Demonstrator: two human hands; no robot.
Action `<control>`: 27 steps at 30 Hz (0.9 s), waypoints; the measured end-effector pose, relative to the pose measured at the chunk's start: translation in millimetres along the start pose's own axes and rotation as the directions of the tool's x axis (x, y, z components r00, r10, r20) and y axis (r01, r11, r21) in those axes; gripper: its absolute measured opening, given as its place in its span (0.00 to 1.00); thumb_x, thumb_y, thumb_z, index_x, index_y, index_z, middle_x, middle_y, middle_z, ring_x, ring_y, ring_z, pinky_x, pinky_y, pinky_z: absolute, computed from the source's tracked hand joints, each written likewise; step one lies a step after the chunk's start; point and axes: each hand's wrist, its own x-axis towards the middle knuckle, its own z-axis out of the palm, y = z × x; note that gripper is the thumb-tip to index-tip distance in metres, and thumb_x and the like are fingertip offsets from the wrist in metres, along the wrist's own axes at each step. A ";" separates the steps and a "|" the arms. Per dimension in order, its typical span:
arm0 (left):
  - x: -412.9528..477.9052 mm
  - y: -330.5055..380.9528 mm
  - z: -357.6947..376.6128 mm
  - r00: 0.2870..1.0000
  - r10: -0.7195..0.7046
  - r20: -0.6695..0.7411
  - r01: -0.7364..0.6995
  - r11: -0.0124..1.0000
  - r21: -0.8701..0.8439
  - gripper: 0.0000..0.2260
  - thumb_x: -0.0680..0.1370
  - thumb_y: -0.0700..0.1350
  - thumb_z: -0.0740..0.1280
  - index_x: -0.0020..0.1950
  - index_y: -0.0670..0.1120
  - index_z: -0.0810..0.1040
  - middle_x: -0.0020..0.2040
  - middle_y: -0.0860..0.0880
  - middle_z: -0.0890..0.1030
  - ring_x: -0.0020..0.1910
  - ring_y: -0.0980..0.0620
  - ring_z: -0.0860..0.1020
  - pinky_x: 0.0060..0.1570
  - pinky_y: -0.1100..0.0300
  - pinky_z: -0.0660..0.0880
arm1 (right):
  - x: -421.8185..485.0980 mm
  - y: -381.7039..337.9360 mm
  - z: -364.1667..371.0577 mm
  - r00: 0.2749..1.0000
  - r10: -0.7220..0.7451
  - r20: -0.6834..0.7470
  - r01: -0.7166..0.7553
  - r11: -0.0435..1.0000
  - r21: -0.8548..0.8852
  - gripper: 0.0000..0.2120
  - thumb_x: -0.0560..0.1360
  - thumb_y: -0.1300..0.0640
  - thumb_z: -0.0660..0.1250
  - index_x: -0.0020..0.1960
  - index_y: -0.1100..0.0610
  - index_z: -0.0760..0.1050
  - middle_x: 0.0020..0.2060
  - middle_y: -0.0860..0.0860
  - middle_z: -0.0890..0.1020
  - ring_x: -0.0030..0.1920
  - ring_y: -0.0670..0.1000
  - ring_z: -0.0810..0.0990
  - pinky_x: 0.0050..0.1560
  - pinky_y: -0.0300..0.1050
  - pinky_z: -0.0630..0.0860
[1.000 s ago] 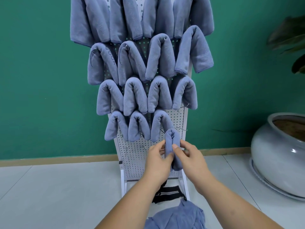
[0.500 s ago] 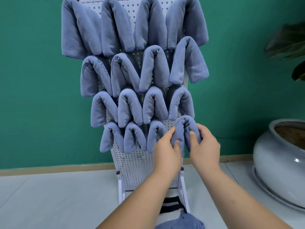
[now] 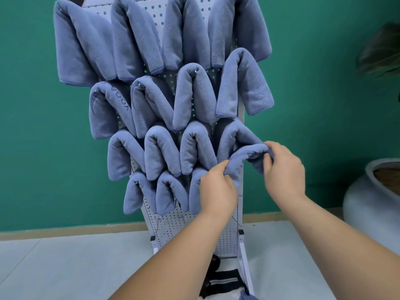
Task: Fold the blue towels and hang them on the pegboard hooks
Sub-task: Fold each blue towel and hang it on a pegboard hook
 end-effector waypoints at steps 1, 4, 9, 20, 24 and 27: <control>1.2 1.4 0.4 0.999 0.009 -0.040 -0.009 1.000 -0.005 0.21 0.83 0.39 0.61 0.73 0.53 0.79 0.57 0.48 0.85 0.51 0.48 0.83 0.50 0.58 0.79 | 2.0 1.9 0.6 1.000 -0.005 -0.023 0.005 1.000 -0.003 0.10 0.83 0.58 0.62 0.61 0.50 0.79 0.51 0.51 0.83 0.44 0.58 0.77 0.41 0.51 0.72; 12.4 11.1 5.1 0.990 -0.008 -0.139 0.000 0.999 -0.054 0.19 0.82 0.40 0.61 0.69 0.53 0.81 0.58 0.50 0.86 0.51 0.47 0.84 0.51 0.51 0.82 | 12.7 -1.6 7.7 0.997 -0.005 -0.073 0.005 1.000 -0.011 0.09 0.82 0.58 0.64 0.60 0.51 0.80 0.48 0.51 0.83 0.43 0.58 0.77 0.40 0.49 0.70; 25.5 0.1 21.8 0.995 -0.035 -0.096 0.044 0.995 0.088 0.11 0.79 0.38 0.60 0.45 0.48 0.80 0.37 0.49 0.79 0.36 0.45 0.76 0.35 0.51 0.75 | 11.6 1.6 28.8 0.999 -0.029 0.035 0.034 0.985 -0.167 0.05 0.81 0.59 0.64 0.52 0.55 0.80 0.39 0.56 0.82 0.36 0.61 0.74 0.34 0.50 0.70; 23.4 -20.0 34.2 0.993 0.036 -0.112 -0.028 0.997 0.067 0.08 0.80 0.46 0.67 0.56 0.51 0.83 0.43 0.48 0.85 0.41 0.46 0.80 0.42 0.54 0.76 | 0.1 0.1 29.2 0.998 -0.063 0.028 0.065 0.996 -0.067 0.07 0.81 0.55 0.69 0.56 0.55 0.82 0.39 0.57 0.84 0.35 0.60 0.75 0.36 0.51 0.74; 39.0 -13.2 30.9 0.975 0.022 -0.221 -0.005 0.997 0.077 0.06 0.83 0.45 0.65 0.54 0.50 0.82 0.41 0.47 0.83 0.37 0.47 0.77 0.37 0.56 0.74 | 17.8 -2.8 34.3 0.999 -0.033 0.019 0.036 0.983 -0.178 0.07 0.83 0.54 0.66 0.58 0.54 0.80 0.41 0.57 0.84 0.37 0.62 0.76 0.36 0.49 0.68; 46.4 -24.6 35.7 0.990 0.049 -0.135 -0.006 0.954 0.300 0.04 0.84 0.44 0.65 0.53 0.48 0.79 0.44 0.46 0.83 0.41 0.44 0.79 0.37 0.53 0.74 | 10.4 11.8 45.0 0.991 -0.016 0.130 0.059 0.939 -0.337 0.03 0.82 0.56 0.66 0.50 0.55 0.75 0.33 0.54 0.76 0.32 0.61 0.72 0.31 0.47 0.63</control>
